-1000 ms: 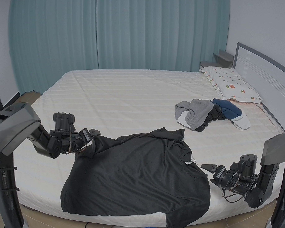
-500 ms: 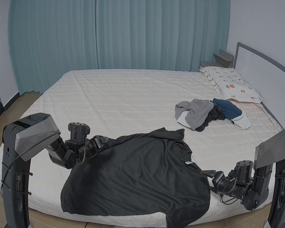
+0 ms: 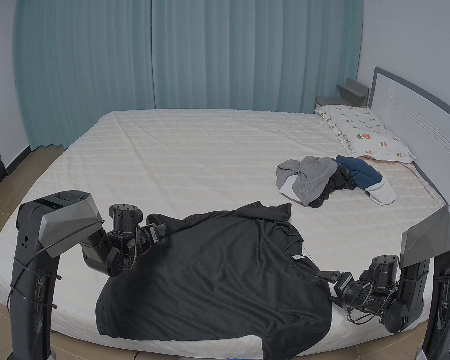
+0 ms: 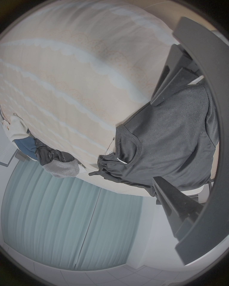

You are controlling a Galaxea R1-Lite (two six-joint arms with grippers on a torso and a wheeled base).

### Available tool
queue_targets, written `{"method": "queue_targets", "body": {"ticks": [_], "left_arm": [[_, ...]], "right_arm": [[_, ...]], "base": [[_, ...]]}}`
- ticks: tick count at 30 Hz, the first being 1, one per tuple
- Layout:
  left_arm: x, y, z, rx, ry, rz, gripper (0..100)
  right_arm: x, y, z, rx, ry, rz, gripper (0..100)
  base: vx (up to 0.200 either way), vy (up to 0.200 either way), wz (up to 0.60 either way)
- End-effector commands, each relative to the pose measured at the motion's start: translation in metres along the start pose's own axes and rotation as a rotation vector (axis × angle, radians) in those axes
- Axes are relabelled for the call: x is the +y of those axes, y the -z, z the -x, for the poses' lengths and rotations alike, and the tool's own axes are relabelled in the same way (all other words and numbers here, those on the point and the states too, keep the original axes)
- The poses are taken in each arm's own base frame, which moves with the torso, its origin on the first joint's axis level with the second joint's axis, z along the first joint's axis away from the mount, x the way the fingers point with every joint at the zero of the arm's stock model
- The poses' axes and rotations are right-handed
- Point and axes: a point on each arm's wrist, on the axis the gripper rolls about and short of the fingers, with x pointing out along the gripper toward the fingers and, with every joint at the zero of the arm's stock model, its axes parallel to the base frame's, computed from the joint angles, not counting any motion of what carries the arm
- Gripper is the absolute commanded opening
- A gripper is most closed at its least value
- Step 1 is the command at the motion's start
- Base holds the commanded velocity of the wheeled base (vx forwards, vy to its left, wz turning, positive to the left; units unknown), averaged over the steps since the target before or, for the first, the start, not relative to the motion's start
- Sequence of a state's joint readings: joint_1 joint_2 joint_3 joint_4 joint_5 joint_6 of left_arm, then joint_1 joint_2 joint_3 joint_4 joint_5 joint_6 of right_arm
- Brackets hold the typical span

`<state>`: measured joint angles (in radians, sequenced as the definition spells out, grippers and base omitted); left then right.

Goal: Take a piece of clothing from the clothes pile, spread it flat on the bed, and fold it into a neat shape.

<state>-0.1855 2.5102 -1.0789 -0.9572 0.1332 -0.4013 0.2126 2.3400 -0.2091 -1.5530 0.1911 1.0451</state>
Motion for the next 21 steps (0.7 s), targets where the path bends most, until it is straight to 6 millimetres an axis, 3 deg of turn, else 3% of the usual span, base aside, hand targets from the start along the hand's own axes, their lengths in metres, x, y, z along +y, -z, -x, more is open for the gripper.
{"method": "queue_targets", "body": {"ticks": [1,5,16,21], "left_arm": [[0.004,0.012,-0.005,0.027,-0.013,-0.010,0],[0.005,0.011,-0.005,0.018,-0.028,-0.009,0],[0.015,-0.019,-0.018,-0.174,-0.052,0.038,0],[0.030,-0.029,-0.037,-0.237,-0.071,0.062,0]], "right_arm": [[0.000,0.000,0.000,-0.002,-0.005,0.002,100],[0.000,0.001,0.000,0.000,-0.005,0.006,100],[0.000,0.002,0.000,0.006,-0.002,0.018,100],[0.000,0.003,0.000,0.007,-0.003,0.020,100]], "base": [[0.000,0.000,0.00],[0.000,0.000,0.00],[0.000,0.000,0.00],[0.000,0.000,0.00]]}}
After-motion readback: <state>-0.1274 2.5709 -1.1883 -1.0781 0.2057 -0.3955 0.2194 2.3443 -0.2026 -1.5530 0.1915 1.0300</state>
